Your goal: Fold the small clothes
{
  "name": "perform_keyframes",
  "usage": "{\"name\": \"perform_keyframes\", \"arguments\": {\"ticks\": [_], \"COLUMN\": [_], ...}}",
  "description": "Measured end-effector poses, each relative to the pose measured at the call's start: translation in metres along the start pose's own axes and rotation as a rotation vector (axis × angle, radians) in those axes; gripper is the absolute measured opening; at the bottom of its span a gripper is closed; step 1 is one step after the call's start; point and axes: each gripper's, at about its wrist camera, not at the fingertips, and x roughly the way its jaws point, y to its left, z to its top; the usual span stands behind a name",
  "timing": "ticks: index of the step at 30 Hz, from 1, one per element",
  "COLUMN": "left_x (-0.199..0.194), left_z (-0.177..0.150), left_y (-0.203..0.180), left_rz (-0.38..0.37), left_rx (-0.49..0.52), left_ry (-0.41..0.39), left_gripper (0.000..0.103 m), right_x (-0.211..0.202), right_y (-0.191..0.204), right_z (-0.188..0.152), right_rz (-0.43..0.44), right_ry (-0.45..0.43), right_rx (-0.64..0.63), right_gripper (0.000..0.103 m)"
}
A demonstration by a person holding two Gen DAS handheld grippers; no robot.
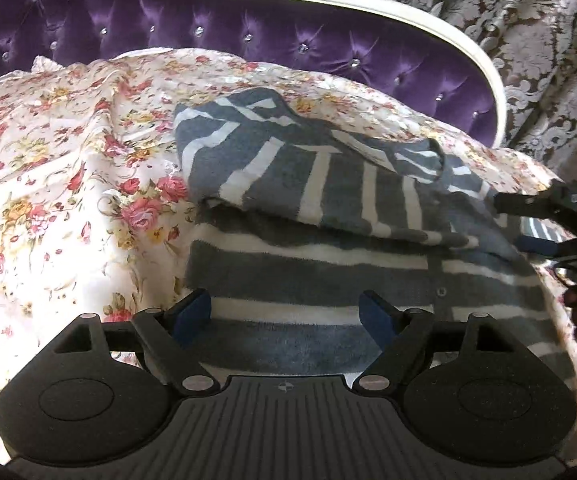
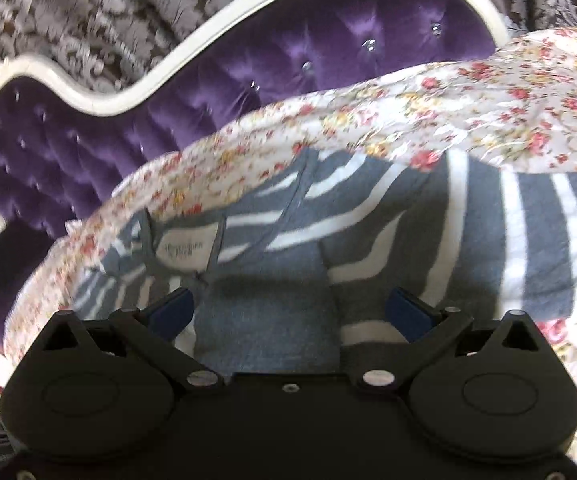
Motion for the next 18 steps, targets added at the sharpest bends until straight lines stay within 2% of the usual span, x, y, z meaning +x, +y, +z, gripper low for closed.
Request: {"name": "perform_keyframes", "arguments": {"ticks": [2,4,8,15,18], "left_x": [-0.001,0.003,0.006,0.007,0.008], "left_z": [0.000,-0.002,-0.010,-0.015,-0.012], "left_y": [-0.005,-0.010,-0.019,-0.020,-0.024], "left_rz": [0.005,-0.006,0.029,0.033,0.048], "left_rx": [0.018,0.034,0.073,0.064,0.091], "left_ry": [0.007,0.018,0.008,-0.018,0.013], "left_gripper": [0.085,0.094,0.096,0.102,0.102], "right_x": [0.005,0.008,0.009,0.008,0.008], "right_y": [0.006,0.013,0.019,0.012,0.012], "right_z": [-0.005,-0.011,-0.017,-0.017,-0.015], "right_rz": [-0.003,-0.014,-0.012,0.034,0.044], "right_ry": [0.009,0.004,-0.015,-0.032,-0.023], "right_rx": [-0.031,-0.084,-0.150,-0.125,-0.132], "right_gripper": [0.103,0.103,0.103,0.103,0.103]}}
